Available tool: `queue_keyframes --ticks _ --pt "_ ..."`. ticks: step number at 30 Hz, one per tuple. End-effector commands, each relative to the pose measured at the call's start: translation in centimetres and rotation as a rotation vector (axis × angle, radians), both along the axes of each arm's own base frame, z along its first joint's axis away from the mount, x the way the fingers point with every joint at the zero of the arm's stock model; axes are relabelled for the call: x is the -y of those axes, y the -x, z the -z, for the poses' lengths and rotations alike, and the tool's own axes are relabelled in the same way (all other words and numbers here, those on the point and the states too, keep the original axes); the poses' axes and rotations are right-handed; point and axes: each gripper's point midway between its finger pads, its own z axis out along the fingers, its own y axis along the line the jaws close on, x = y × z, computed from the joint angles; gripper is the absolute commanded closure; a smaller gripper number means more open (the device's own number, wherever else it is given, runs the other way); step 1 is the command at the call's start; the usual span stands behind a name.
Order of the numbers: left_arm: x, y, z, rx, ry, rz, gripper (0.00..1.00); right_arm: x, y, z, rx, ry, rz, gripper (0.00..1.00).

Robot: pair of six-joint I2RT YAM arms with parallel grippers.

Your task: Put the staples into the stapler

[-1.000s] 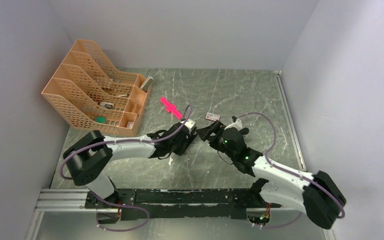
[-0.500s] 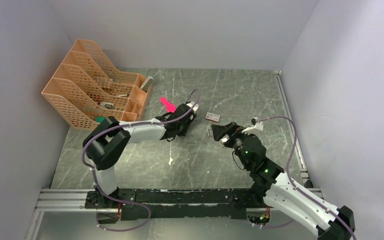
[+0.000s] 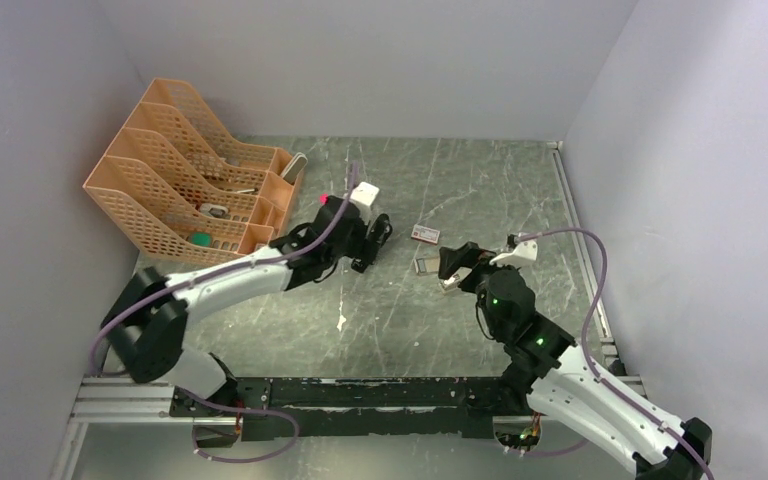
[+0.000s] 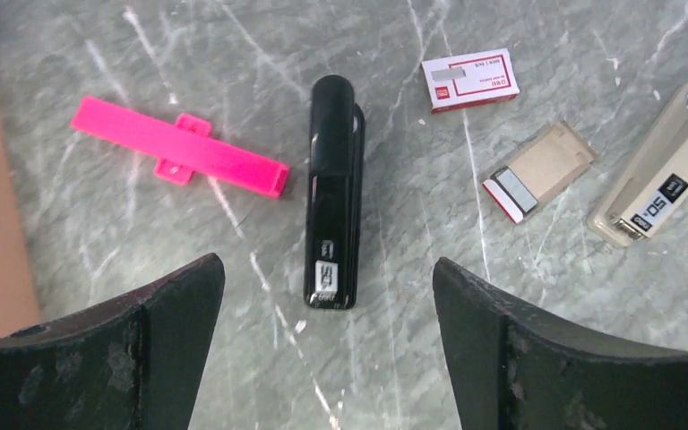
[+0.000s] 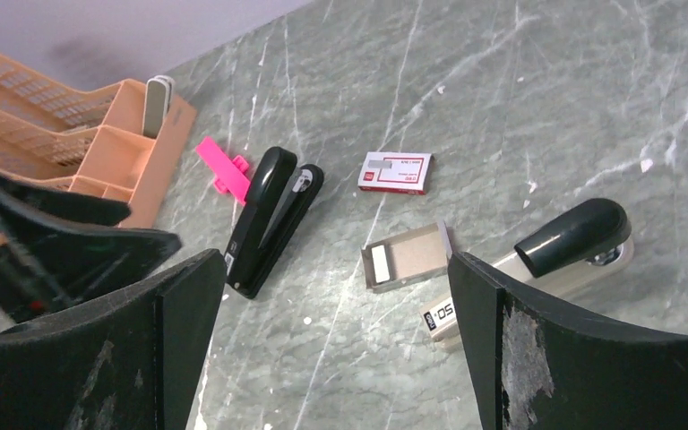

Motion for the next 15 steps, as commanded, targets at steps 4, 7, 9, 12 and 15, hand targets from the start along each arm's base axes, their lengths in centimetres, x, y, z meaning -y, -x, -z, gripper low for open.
queue_keyframes --ticks 4,7,9,12,15 --pt "-7.2 2.8 -6.4 0.115 0.178 -0.250 0.08 -1.2 0.2 -1.2 0.035 0.178 -0.139 0.00" --pt "-11.0 5.0 -8.3 0.166 0.269 -0.332 0.09 -1.3 -0.1 -1.2 0.000 0.223 -0.138 0.00" --pt "-13.2 6.3 -8.5 0.181 0.312 -0.385 0.09 -0.9 -0.3 -0.9 -0.015 0.236 -0.114 0.00" --pt "-16.3 8.0 -8.1 0.191 0.343 -0.462 0.09 -0.6 -0.2 -1.1 0.001 0.228 -0.101 0.00" --pt "-18.3 9.3 -7.9 0.202 0.371 -0.495 0.08 -0.2 0.1 -1.8 0.041 0.206 -0.101 0.00"
